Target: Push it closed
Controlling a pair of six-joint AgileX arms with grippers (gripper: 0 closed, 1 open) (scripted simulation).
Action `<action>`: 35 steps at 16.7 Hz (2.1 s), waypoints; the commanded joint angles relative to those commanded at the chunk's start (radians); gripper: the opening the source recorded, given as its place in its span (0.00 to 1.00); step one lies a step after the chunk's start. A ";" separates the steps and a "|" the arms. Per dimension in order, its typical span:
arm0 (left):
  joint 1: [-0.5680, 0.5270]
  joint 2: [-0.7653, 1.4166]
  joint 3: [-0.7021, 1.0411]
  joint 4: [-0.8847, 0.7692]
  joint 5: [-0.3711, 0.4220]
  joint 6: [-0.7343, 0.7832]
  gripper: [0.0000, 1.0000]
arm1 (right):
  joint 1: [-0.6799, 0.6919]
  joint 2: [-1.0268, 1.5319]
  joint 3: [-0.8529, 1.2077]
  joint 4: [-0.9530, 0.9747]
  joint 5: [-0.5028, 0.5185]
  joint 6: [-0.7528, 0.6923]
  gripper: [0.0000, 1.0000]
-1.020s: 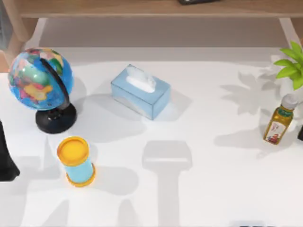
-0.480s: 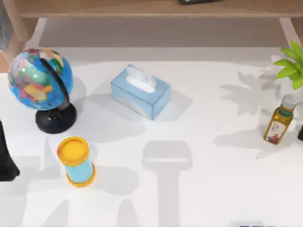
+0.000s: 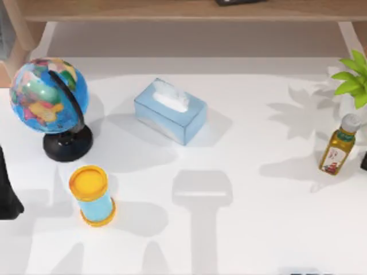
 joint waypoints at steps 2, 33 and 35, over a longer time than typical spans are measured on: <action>0.000 0.000 0.000 0.000 0.000 0.000 1.00 | 0.000 0.000 0.000 0.000 0.000 0.000 0.70; 0.000 0.000 0.000 0.000 0.000 0.000 1.00 | 0.110 0.085 0.218 -0.145 0.119 0.001 0.00; 0.000 0.000 0.000 0.000 0.000 0.000 1.00 | 0.124 0.107 0.256 -0.168 0.133 -0.003 0.00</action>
